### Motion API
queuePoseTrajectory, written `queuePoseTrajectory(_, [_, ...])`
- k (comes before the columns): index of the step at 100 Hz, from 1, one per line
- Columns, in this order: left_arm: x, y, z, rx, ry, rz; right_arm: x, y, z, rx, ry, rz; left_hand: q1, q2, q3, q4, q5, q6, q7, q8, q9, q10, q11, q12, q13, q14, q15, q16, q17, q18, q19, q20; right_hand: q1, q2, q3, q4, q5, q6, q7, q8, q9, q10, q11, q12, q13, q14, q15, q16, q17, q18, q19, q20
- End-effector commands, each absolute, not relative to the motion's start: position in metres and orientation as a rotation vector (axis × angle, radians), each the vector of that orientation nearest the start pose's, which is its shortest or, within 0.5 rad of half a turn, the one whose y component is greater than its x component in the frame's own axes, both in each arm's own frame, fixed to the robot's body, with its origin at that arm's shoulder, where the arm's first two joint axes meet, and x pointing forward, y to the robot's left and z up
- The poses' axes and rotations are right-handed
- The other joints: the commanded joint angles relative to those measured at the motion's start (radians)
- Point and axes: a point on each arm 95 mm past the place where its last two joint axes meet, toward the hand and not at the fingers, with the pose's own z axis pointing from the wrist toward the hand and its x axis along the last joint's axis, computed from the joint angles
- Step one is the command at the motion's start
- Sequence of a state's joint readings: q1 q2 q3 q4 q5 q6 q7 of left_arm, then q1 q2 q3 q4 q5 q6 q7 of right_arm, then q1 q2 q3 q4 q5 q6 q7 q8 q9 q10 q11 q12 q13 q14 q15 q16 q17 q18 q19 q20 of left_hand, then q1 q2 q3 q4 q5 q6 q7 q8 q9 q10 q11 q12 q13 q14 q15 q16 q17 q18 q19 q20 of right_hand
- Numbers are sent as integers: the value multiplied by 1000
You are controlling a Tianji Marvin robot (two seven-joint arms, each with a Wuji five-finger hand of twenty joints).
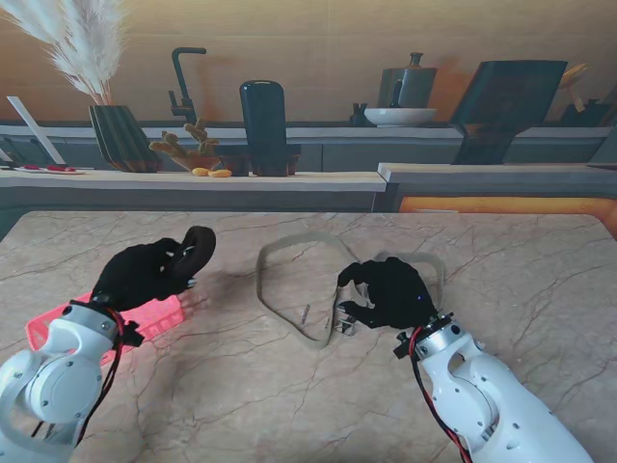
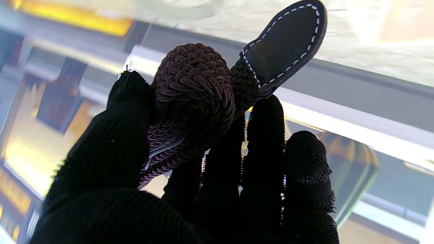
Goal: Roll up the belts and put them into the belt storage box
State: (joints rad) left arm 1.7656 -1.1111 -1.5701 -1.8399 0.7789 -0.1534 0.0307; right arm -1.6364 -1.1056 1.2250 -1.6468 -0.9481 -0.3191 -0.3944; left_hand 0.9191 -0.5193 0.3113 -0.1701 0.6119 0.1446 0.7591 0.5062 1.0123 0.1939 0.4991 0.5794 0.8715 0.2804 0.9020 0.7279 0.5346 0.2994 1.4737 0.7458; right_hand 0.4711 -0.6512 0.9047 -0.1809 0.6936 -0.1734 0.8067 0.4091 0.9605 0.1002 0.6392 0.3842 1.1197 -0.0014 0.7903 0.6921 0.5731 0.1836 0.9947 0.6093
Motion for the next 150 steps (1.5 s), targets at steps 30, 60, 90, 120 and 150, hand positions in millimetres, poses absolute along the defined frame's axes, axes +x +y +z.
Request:
queuePoseTrajectory(30, [362, 124, -264, -1224, 1260, -1373, 371, 25, -294, 947, 1284, 1979, 97, 73, 172, 84, 118, -92, 146, 49, 42, 27, 95, 37, 33, 20, 60, 57, 31, 9, 115, 49, -28, 33, -4, 18, 1, 0, 18, -15, -2, -10, 15, 13, -17, 5, 26, -6, -15, 3, -11, 22])
queuePoseTrajectory(60, [359, 148, -276, -1292, 1276, -1180, 376, 31, -296, 966, 1311, 1979, 116, 80, 142, 94, 126, -73, 116, 66, 33, 46, 111, 28, 117, 66, 245, 154, 213, -94, 325, 108, -27, 30, -4, 16, 4, 0, 21, -18, -1, -9, 14, 14, -17, 7, 26, -7, -17, 4, -11, 23])
queuePoseTrajectory(90, [359, 164, -290, -1328, 1258, -1052, 378, 32, -298, 988, 1318, 1967, 117, 71, 144, 99, 138, -50, 115, 53, 38, 67, 134, 22, 141, 79, 254, 170, 241, -88, 346, 95, -27, 31, -4, 17, 4, 2, 22, -20, -2, -8, 13, 14, -19, 8, 25, -8, -17, 4, -11, 23])
queuePoseTrajectory(120, [360, 179, -308, -1373, 1187, -938, 381, 33, -300, 1000, 1332, 1963, 109, 53, 161, 99, 161, 1, 128, -3, 70, 69, 179, -24, 120, 149, 272, 149, 304, -72, 394, 28, -27, 31, -5, 17, 7, 2, 23, -22, 0, -8, 13, 14, -19, 9, 27, -8, -19, 6, -11, 24])
queuePoseTrajectory(150, [362, 187, -325, -1465, 1130, -849, 382, 33, -301, 1008, 1338, 1957, 106, 54, 151, 105, 160, 28, 142, -30, 67, 96, 217, -62, 201, 23, 293, 52, 339, -63, 415, -30, -27, 33, -6, 16, 6, 1, 23, -22, 0, -7, 13, 14, -18, 9, 27, -8, -19, 6, -10, 24])
